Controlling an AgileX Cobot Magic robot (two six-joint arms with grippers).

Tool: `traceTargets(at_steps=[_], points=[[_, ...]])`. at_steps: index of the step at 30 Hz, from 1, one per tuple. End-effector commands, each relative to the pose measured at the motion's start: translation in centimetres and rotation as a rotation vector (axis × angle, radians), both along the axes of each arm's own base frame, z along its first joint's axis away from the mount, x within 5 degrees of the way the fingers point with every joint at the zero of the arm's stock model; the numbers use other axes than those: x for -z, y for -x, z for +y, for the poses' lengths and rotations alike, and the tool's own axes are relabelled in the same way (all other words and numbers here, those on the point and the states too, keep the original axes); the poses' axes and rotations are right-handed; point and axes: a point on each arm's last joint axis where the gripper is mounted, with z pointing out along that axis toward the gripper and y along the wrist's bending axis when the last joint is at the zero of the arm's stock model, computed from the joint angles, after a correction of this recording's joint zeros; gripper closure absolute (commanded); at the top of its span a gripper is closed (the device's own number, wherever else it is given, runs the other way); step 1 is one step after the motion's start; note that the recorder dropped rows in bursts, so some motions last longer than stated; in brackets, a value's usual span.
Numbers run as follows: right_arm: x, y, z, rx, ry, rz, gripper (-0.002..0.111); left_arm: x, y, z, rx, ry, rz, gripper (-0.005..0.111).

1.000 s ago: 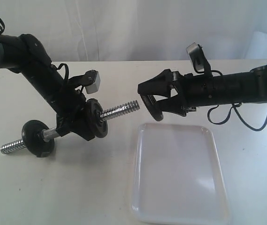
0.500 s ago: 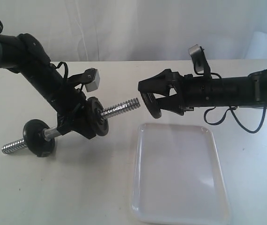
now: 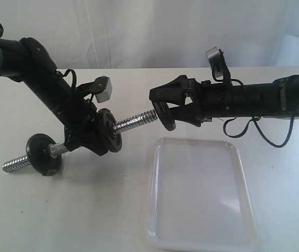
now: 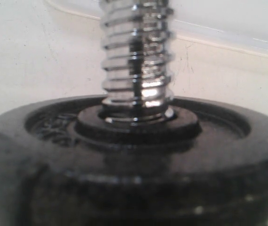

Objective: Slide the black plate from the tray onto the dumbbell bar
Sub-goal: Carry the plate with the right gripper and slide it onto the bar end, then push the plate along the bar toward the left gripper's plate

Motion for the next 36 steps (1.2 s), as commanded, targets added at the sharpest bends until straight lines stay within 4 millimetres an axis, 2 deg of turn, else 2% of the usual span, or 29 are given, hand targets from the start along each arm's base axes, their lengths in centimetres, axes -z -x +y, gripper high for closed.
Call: traceTargets(at_steps=[1,11,23,36], points=[[-1.5,0.1,1.0,-0.026,-0.079,-0.031,0.108,-3.4,0.9,-1.0,-0.016,0.155,0.029,0.107],[-1.3,0.3,1.8,-0.028,-0.054,-0.029,0.108,-3.5,0.9,-1.0,-0.018,0.16,0.03,0.107],[-1.0,0.2,4.1,-0.062,-0.031,-0.04,0.108,-3.5,0.9,-1.1,-0.021,0.171,0.032,0.107],[-1.8,0.2,4.0,-0.11,-0.109,-0.02,0.108,-3.9,0.7,-1.4,-0.021,0.231,0.016,0.107]])
